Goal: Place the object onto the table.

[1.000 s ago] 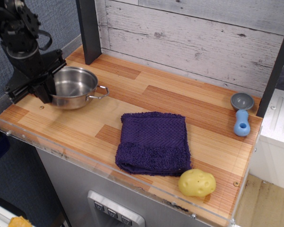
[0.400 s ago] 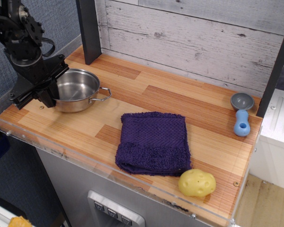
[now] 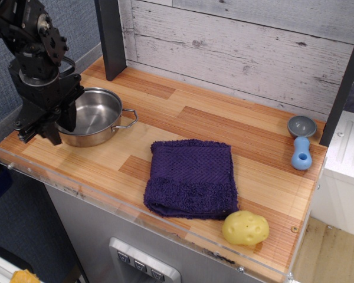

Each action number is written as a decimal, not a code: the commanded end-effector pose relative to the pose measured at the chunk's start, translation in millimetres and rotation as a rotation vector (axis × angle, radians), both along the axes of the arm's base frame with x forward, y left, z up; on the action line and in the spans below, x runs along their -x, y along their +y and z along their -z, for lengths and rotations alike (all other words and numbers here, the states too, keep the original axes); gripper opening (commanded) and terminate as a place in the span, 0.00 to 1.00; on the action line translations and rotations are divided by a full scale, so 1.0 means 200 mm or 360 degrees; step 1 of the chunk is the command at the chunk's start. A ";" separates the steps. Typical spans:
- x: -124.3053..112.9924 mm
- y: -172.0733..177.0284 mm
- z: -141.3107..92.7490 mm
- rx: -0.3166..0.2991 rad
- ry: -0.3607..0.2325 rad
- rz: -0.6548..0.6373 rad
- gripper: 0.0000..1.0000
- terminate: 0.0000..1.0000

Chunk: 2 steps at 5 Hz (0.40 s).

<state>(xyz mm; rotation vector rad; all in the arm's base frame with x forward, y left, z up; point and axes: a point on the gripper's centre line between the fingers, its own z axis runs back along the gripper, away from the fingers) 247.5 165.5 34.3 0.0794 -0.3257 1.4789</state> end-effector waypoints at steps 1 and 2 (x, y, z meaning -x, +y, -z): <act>0.00 -0.01 -0.07 -0.0052 -0.0011 0.0000 1.00 0.00; -0.03 -0.02 -0.12 -0.0037 -0.0068 -0.0001 1.00 0.00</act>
